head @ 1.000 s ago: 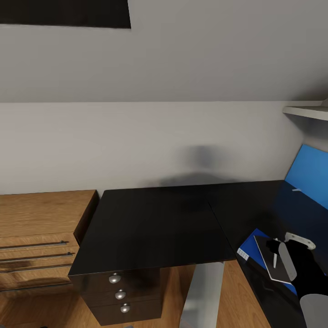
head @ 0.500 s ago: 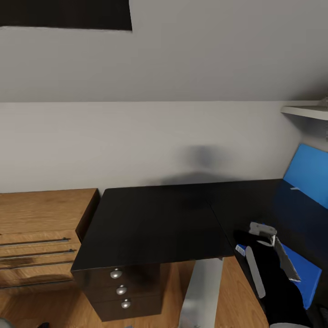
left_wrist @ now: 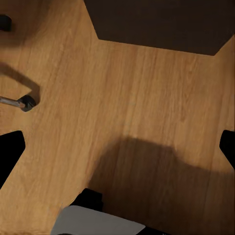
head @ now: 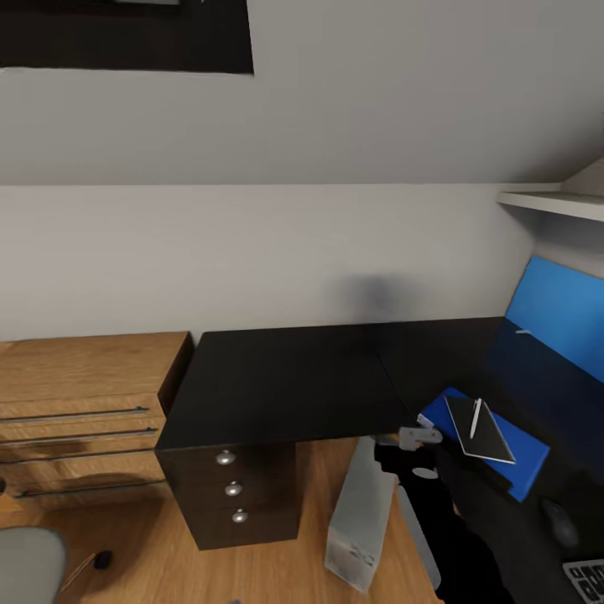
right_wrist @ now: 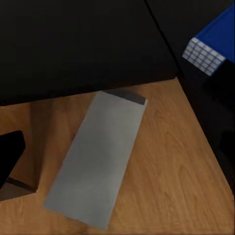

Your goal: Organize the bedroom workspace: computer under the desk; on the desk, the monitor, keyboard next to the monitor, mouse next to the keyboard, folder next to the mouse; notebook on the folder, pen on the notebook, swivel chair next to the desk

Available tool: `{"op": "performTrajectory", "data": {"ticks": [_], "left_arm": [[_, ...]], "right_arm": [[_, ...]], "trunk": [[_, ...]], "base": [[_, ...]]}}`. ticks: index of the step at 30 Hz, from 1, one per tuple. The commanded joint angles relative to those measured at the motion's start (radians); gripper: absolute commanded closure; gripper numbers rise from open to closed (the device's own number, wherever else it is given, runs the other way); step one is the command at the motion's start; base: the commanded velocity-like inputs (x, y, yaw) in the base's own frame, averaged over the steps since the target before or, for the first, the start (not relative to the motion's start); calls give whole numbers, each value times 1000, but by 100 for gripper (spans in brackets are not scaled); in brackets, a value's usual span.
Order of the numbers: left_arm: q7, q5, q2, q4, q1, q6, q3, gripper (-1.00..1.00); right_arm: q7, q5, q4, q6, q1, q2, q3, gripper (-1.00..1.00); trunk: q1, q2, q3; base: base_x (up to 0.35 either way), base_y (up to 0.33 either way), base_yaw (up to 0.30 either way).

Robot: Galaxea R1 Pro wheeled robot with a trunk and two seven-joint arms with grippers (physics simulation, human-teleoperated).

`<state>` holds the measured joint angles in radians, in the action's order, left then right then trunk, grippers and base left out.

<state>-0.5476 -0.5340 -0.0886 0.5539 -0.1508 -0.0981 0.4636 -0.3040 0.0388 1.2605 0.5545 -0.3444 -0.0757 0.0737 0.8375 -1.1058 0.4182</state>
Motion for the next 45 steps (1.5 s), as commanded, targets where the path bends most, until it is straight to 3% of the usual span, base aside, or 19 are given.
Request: {"op": "performTrajectory", "data": {"ticks": [1, 5, 8, 13, 14, 16, 17, 19, 23, 26, 29, 35, 40, 42, 45], "left_arm": [[-6, -11, 2, 0, -1, -7, 7, -100], [-6, -11, 27, 0, -1, -3, 5, -100], [-6, -11, 41, 0, -1, -4, 5, -100], [-12, -6, 47, 5, -1, -45, 6, -100], [-12, -5, 46, 6, -1, -99, 10, -100], [-10, -4, 45, 5, -1, -144, 11, -100], [-9, -4, 45, 5, -1, -154, 12, -100], [-6, -5, 43, 3, -1, -176, 17, -100], [-4, -9, 42, -2, -1, -172, 18, -100], [-4, -12, 43, -77, -1, -98, 14, -100], [14, -13, 43, -135, -1, -40, 13, -100], [71, -15, 42, -166, -1, -24, 11, -100], [83, -12, 44, -173, -1, -116, 10, -100], [83, -11, 45, -196, -1, -213, 11, -100], [84, -8, 44, -228, -1, -281, 13, -100]], "right_arm": [[-7, 4, 0, 2, -1, 0, 3, -100], [-7, 4, -2, -13, -1, -1, 4, -100], [-6, 3, -45, -74, -1, -1, 7, -100], [-7, 1, -222, -217, -1, -1, 26, -100], [-9, -13, -333, -322, -1, -1, 31, -100], [-21, -44, -450, -450, -1, -2, 33, -100], [-28, -58, -491, -493, -1, -3, 34, -100], [-63, -114, -662, -653, -1, -4, 38, -100], [-91, -165, -888, -876, -1, -4, 41, -100], [-97, -179, -1023, -1061, -1, -2, 39, -100], [-99, -179, -1097, -1125, -1, 7, 32, -100], [-97, -178, -1139, -1152, -1, 46, 30, -100], [-91, -180, -1165, -1169, -1, 54, 32, -100], [-90, -180, -1170, -1195, -1, 52, 32, -100], [-90, -180, -1173, -1227, -1, 52, 32, -100]], "trunk": [[-1, -1, 1], [-1, -1, 1], [-1, -1, 1], [-1, -1, 1], [-1, -1, 1], [-4, 6, -2], [-8, 13, -5], [-16, 27, -11], [-31, 55, -24], [-43, 76, -33], [-54, 97, -43], [-77, 139, -62], [-96, 174, -77], [-104, 188, -84], [-116, 209, -93]], "base": [[-336, 0, 0], [-337, 0, 0], [-335, 0, 0], [-130, 0, 0], [-36, 0, 0], [-23, 0, 0], [-15, 0, 0], [-8, 0, 6], [-3, 0, 76], [-1, 0, 208], [0, 0, 253], [0, 0, 272], [0, 0, 279], [0, 0, 285], [0, 0, 286]]}}
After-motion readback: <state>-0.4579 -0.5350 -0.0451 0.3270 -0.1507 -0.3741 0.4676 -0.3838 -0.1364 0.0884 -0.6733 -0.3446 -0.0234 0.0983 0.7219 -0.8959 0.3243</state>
